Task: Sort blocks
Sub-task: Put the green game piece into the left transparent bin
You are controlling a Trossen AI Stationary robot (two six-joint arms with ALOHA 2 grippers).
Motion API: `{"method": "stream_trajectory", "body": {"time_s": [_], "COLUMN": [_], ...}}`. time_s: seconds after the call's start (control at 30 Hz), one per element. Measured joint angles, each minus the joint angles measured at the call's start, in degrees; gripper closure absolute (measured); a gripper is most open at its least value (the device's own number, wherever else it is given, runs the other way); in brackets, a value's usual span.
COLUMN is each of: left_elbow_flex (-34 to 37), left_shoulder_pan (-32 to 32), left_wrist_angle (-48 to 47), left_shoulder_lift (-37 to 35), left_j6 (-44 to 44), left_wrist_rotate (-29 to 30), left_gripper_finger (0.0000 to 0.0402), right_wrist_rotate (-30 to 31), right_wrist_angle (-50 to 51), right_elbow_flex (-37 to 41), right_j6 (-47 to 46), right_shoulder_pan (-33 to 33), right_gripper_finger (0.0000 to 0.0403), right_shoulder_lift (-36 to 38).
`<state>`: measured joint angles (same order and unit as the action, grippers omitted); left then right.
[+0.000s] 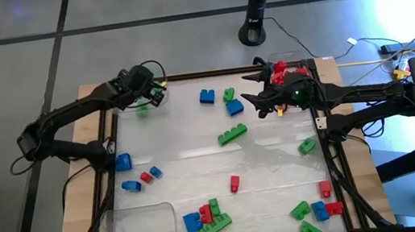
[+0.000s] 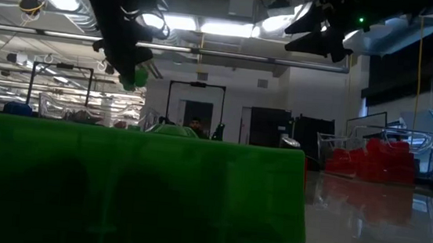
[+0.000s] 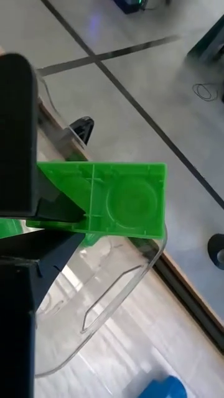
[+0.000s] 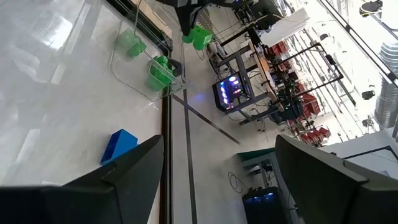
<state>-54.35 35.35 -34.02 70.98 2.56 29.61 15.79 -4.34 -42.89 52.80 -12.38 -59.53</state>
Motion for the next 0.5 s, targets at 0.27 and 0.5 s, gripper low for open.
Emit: {"method": "stream_trajectory", "body": {"time_s": [0.27,0.5], "left_elbow_flex": [0.0,0.0], "left_shoulder_pan": [-0.04,-0.07], "left_wrist_angle": [0.07,-0.05], "left_shoulder_lift": [0.0,-0.03], "left_j6": [-0.9,-1.12], "left_wrist_rotate": [-0.52,-0.52], "left_gripper_finger": [0.0366,0.0269], "right_wrist_rotate": [0.0,0.0], "right_wrist_angle": [0.0,0.0], "right_elbow_flex": [0.0,-0.02], "right_j6": [0.0,0.0], "right_shoulder_pan": [0.0,0.0], "right_gripper_finger": [0.0094,0.0094], "right_shoulder_lift": [0.0,0.0]}}
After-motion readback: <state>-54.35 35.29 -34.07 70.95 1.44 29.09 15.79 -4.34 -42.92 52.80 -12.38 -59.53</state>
